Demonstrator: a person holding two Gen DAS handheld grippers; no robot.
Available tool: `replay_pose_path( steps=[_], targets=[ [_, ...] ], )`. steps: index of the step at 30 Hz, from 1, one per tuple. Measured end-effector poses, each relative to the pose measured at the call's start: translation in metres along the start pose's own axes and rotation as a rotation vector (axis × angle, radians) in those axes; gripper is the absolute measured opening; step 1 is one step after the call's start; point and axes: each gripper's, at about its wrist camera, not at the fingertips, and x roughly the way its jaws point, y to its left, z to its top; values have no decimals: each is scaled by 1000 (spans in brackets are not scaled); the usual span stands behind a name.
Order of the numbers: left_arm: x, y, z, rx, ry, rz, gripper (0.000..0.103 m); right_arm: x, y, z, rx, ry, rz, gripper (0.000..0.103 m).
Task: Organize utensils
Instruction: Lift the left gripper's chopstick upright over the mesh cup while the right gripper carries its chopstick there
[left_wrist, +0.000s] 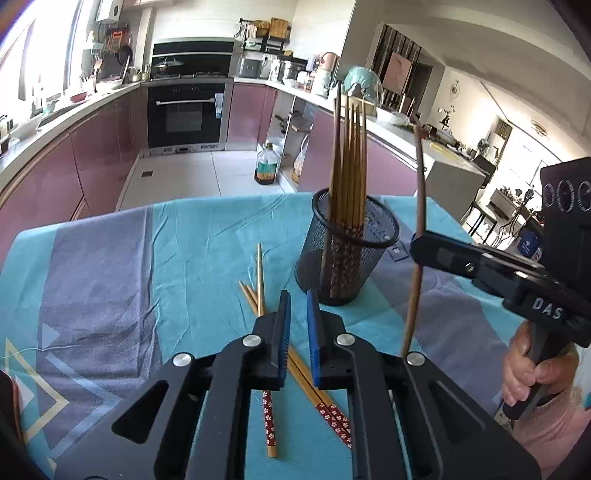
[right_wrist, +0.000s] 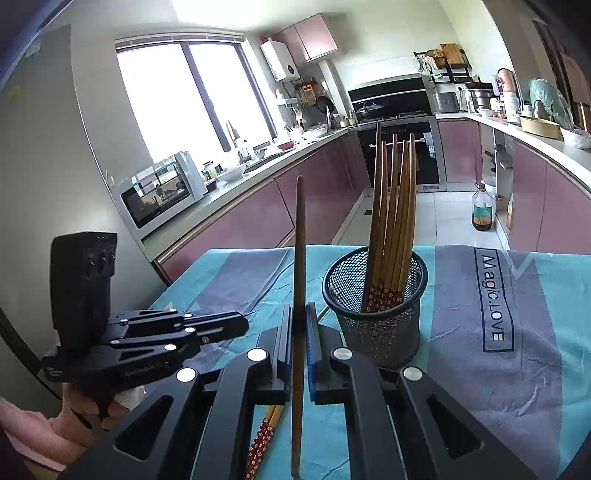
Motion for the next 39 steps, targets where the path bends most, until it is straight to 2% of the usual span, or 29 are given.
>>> replay_pose_path(
  steps=[7,12,19,22,24,30,39],
  targets=[
    [46,7,-3,29,74,101,15,4,-3,-3,8,16,6,5],
    [71,11,0,48,112,145,17,7,-6,-5,16,29,11,6],
    [103,16,8,57,167,155,17,13,-8,-9,24,47,20,6],
    [111,20,10,38,180,153,11,14,-9,-11,27,53,22,6],
    [112,22,11,30,174,145,8,15,-9,-12,29,58,22,6],
    [110,28,9,-12,171,113,7,18,-11,-12,38,63,24,6],
    [60,34,16,-51,76,32,7,10,-11,-7,35,35,19,5]
  ],
)
